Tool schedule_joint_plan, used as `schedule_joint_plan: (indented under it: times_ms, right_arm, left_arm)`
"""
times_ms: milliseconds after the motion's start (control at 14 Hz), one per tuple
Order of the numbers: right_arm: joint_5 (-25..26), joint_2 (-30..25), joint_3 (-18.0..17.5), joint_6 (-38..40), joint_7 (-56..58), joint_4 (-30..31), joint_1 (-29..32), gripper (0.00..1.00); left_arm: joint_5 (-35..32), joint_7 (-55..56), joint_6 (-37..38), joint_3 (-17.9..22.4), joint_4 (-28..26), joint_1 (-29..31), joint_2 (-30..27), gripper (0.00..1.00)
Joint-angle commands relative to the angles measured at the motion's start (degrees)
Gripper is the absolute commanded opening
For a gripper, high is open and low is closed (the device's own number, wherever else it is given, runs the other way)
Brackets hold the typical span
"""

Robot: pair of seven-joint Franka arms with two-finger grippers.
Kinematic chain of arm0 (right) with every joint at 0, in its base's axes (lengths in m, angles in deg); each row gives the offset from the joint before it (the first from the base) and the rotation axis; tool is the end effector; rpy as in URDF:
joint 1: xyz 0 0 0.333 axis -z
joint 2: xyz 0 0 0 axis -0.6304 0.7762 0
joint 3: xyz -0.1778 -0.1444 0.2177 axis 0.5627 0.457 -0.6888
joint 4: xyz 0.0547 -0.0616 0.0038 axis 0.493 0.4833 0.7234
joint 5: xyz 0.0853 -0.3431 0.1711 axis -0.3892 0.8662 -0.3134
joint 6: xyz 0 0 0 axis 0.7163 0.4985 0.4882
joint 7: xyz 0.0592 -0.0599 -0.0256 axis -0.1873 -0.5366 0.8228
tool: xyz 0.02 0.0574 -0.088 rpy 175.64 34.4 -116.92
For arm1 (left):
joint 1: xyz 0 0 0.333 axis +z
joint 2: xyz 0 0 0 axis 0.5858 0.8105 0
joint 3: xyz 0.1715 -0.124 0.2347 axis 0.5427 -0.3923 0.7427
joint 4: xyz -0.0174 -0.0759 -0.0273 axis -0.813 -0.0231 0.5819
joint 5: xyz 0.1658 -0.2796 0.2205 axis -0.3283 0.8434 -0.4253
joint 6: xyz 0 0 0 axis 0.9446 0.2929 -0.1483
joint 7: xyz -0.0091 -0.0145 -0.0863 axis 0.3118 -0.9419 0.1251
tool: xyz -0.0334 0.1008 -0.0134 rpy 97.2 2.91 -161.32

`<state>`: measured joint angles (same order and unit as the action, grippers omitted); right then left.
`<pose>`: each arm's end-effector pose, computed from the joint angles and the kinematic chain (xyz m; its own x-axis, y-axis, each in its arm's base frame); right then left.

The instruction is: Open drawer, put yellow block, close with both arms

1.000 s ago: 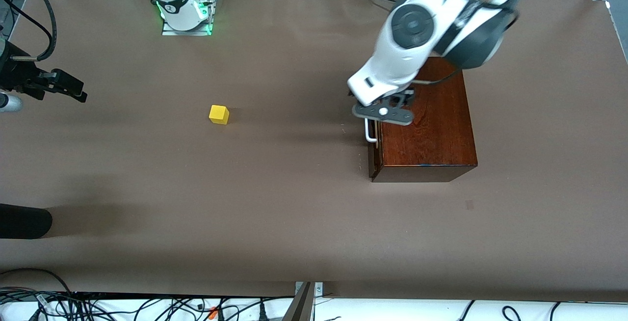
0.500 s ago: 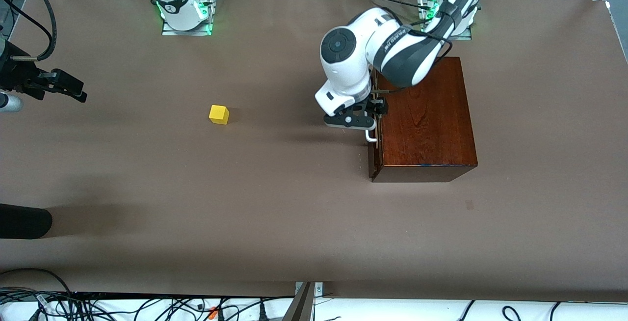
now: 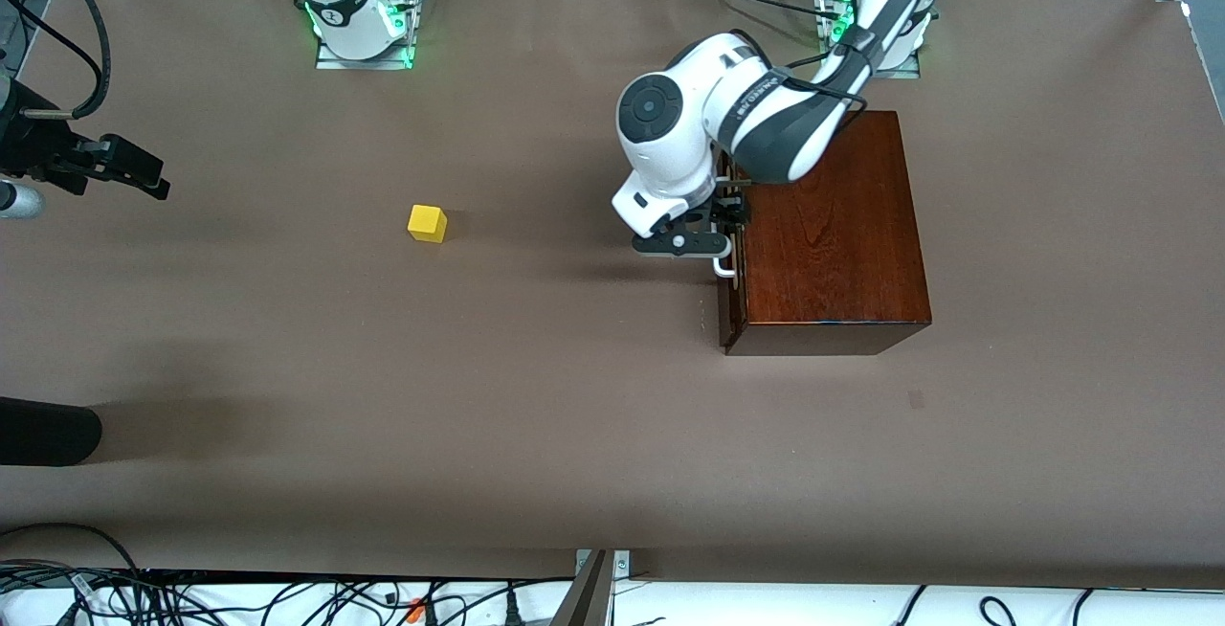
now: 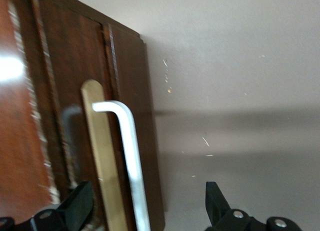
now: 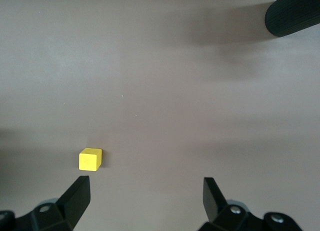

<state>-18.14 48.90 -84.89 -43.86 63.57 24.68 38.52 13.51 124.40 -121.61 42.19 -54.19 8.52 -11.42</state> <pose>0.5714 -0.0093 0.5928 0.9988 -0.0486 -0.0112 -0.0485 -0.9988 0.0111 0.5026 -0.4358 0.3344 0.9933 -0.0635 -0.0965 -0.0859 -0.9646 -0.2495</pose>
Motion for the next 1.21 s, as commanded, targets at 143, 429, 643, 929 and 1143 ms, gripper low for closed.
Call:
schedule_joint_plan:
  times_ms: [143, 429, 643, 929, 1143]
  right_arm:
    - [-0.37, -0.41, -0.19, 0.88, -0.05, -0.32, 0.04, 1.00]
    - [-0.37, -0.50, -0.19, 0.97, 0.56, -0.15, 0.13, 1.00]
    - [-0.37, -0.41, -0.01, 1.58, 0.74, -0.15, 0.13, 1.00]
    - [-0.28, -0.50, -0.01, 1.67, 0.74, -0.15, 0.13, 1.00]
    - [-0.37, -0.59, -0.01, 2.46, 0.30, -0.24, 0.13, 1.00]
  left_arm:
    - [-4.79, 2.50, 1.18, 0.31, 0.55, -1.93, 1.55, 1.00]
    - [-5.25, 2.94, 0.84, 0.31, 0.11, -1.85, 2.43, 1.00]
    - [-5.34, 3.64, -0.04, 0.31, 0.02, -2.02, 3.40, 1.00]
    - [-5.34, 4.78, -0.30, 0.22, -0.15, -2.11, 4.01, 1.00]
    - [-5.25, 6.89, -2.32, -0.04, -0.50, -2.28, 4.89, 1.00]
